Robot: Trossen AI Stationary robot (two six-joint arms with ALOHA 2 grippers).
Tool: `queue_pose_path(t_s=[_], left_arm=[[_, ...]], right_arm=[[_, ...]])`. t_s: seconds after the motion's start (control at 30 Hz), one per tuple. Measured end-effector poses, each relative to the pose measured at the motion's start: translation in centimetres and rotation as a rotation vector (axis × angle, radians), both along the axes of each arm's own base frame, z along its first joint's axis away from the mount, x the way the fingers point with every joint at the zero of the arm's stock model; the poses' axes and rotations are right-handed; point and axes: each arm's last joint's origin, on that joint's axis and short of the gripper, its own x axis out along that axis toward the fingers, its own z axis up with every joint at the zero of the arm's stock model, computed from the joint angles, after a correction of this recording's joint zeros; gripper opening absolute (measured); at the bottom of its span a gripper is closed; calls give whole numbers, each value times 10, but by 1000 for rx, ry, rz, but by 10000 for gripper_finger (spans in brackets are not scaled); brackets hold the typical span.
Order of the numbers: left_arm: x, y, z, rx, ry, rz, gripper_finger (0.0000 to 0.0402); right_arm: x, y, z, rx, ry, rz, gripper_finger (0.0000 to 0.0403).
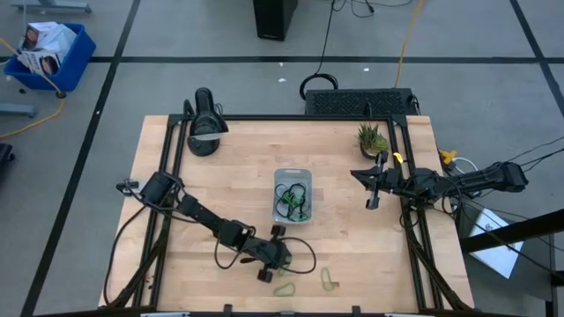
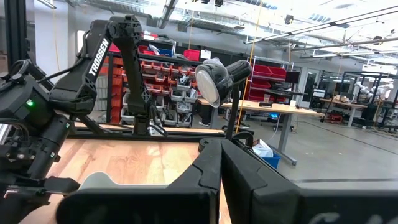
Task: Pick and place rubber bands into bin
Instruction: Put the green rubber band into the gray bin
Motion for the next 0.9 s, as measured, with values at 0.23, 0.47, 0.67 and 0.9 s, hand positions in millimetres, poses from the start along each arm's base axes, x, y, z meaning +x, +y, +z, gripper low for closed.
queue_pose_path(t_s=[0.23,0.47,0.67,0.9], left_arm=[[-1,0,-1,-14,12,-18,13],[-1,-4,12,30,-68,-58,5],[-12,-13,63,137,-222,-64,3],[-41,-16,112,263,-261,-18,2]], right_arm=[[0,0,0,0,0,0,4],[0,0,0,0,0,0,4],[0,0,0,0,0,0,4],[0,0,0,0,3,0,4]])
